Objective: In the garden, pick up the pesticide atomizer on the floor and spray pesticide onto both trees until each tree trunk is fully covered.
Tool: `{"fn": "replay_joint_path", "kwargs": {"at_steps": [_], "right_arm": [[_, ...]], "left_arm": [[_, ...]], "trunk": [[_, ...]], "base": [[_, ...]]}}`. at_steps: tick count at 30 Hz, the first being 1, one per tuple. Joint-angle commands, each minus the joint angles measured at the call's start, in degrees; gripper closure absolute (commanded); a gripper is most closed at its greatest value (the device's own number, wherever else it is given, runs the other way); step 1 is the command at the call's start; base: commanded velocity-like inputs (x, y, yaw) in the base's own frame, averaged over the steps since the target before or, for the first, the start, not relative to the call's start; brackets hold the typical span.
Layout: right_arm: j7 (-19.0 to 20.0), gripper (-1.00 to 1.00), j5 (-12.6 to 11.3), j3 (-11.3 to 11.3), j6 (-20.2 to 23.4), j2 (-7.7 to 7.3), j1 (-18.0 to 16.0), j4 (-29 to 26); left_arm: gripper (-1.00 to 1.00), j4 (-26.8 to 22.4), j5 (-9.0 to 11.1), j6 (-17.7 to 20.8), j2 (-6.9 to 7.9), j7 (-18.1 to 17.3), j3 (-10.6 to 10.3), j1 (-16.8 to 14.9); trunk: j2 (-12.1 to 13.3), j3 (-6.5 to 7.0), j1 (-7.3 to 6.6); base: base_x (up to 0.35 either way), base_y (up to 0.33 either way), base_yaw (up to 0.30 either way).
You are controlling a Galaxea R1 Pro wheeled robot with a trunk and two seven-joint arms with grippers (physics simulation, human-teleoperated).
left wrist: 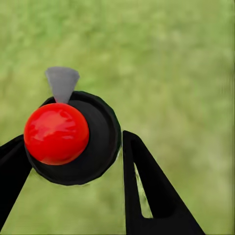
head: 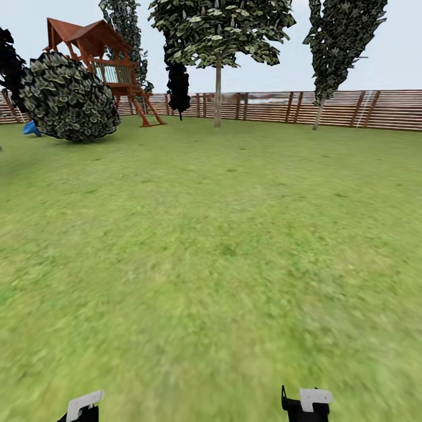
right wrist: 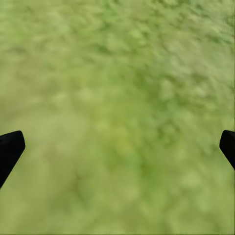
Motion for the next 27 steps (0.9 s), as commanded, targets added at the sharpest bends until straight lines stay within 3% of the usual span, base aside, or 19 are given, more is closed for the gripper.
{"fn": "replay_joint_path", "kwargs": {"at_steps": [1,27], "right_arm": [[-0.4,-1.00,0.0,0.5,0.0,0.00,0.0,0.0],[-0.4,-1.00,0.1,0.5,0.1,0.00,0.0,0.1]], "left_arm": [[1.00,0.0,0.2,-0.1,0.02,0.3,-0.5,0.0],[1.00,0.0,0.2,0.0,0.10,0.3,-0.5,0.0]], "trunk": [[0.0,-0.05,0.03],[0.0,-0.05,0.03]], "base": [[0.341,0.000,0.000],[0.344,0.000,0.000]]}}
